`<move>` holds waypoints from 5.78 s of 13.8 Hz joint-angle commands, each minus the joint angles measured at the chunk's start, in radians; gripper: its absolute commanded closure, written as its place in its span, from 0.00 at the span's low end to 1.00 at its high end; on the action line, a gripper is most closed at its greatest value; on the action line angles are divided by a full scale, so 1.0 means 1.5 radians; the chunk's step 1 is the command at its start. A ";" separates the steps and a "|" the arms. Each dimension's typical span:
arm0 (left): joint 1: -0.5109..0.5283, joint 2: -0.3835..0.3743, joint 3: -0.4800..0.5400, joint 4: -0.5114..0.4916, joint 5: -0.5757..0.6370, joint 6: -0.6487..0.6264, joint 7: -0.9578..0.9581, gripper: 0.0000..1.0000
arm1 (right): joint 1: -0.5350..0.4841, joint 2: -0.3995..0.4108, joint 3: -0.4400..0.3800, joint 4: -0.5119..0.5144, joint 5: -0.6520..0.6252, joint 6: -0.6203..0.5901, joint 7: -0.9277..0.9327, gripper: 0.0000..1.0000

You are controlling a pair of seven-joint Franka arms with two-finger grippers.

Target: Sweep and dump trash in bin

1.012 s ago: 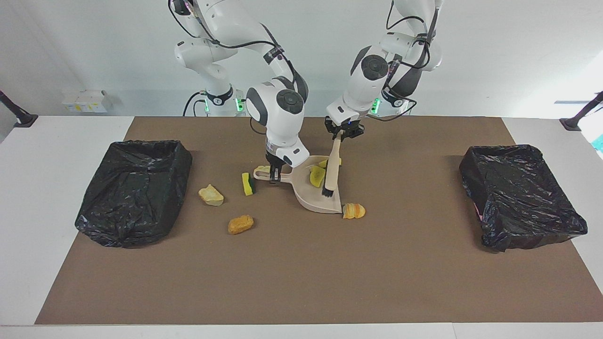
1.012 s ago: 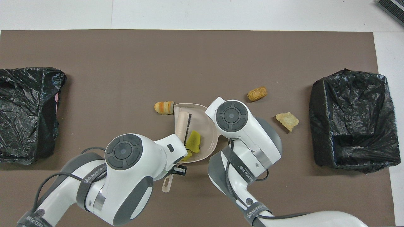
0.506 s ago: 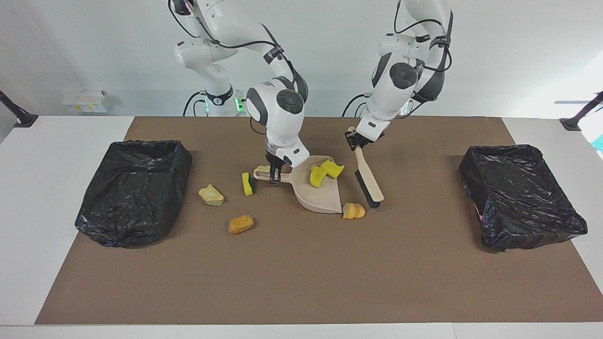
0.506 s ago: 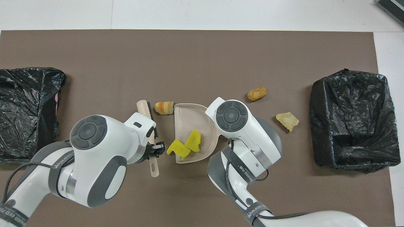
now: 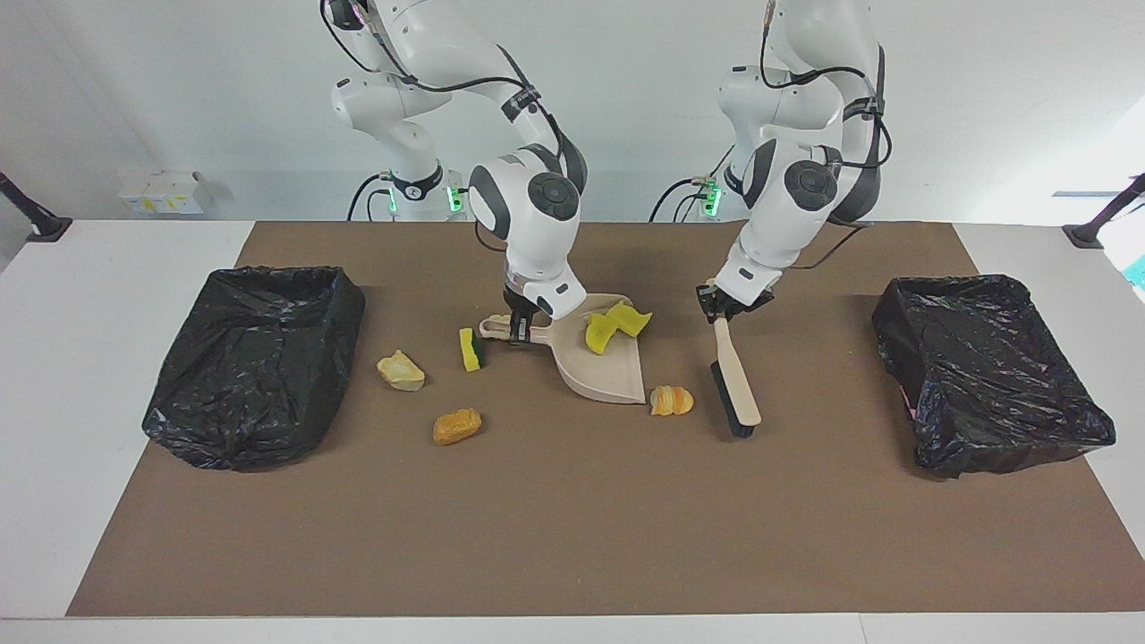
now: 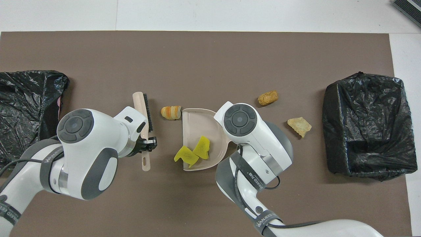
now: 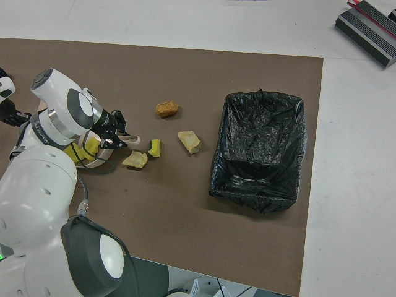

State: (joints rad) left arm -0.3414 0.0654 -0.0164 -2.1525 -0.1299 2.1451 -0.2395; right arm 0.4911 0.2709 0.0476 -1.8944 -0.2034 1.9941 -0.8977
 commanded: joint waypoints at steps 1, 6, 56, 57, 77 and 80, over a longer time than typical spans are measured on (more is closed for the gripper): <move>-0.001 0.034 -0.010 0.036 0.013 -0.007 0.089 1.00 | -0.001 0.000 0.003 0.000 -0.022 -0.026 0.040 1.00; -0.028 0.006 -0.014 0.006 0.013 -0.061 0.181 1.00 | 0.002 -0.004 0.003 -0.010 -0.022 -0.027 0.061 1.00; -0.480 -0.258 -0.017 -0.324 -0.031 0.062 -0.506 1.00 | -0.559 -0.121 -0.023 0.129 -0.081 -0.081 -0.758 1.00; -0.479 -0.257 -0.017 -0.324 -0.032 0.061 -0.504 0.99 | -0.569 -0.121 -0.024 0.124 -0.103 -0.047 -0.757 1.00; -0.225 -0.026 -0.009 -0.019 0.037 -0.048 -0.307 0.00 | -0.439 -0.190 -0.025 0.012 -0.569 -0.128 -0.265 1.00; -0.161 -0.003 -0.009 0.062 0.085 -0.084 -0.264 0.00 | -0.440 -0.194 -0.024 0.026 -0.594 -0.090 -0.294 1.00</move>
State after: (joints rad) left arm -0.6374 0.0241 -0.0179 -2.1547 -0.0456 2.0773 -0.6698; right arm -0.1641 0.0004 0.0089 -1.8586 -1.0457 1.8224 -1.3117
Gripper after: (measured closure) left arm 0.000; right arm 0.687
